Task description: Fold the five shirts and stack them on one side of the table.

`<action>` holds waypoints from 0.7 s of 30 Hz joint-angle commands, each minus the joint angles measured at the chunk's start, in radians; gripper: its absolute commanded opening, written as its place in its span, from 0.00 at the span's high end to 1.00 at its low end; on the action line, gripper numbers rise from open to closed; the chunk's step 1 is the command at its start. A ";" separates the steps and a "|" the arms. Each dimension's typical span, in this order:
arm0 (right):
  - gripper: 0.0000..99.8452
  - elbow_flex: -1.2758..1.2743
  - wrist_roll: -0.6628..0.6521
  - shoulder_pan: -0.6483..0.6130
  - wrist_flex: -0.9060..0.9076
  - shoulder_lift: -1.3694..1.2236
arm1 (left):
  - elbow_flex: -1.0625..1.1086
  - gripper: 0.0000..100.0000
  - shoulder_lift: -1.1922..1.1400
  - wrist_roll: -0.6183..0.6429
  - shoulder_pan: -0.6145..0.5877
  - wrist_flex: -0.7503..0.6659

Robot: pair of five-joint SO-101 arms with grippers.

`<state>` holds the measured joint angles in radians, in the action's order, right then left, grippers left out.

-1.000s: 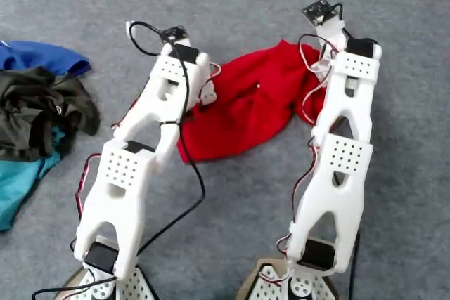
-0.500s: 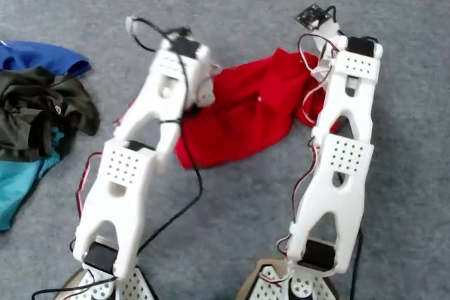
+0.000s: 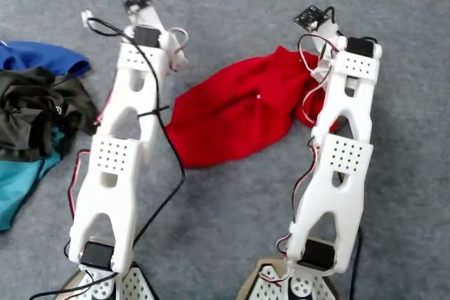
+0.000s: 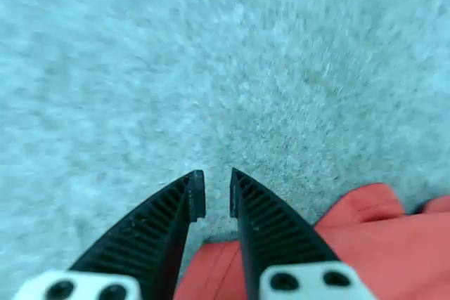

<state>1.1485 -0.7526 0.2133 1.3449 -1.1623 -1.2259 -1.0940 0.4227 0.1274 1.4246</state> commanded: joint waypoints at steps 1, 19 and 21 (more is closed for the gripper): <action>0.99 0.031 -0.011 0.024 0.005 0.002 | -0.051 0.92 -0.022 -0.003 0.049 -0.029; 0.99 0.031 -0.011 0.022 0.005 0.002 | -0.051 0.79 -0.050 0.130 0.167 0.172; 0.99 0.031 -0.011 0.022 0.003 0.002 | -0.051 0.79 -0.053 0.130 0.207 0.193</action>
<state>1.1485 -0.7526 0.2133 1.3449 -1.1623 -1.2398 -1.1661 0.5470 0.2716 1.5750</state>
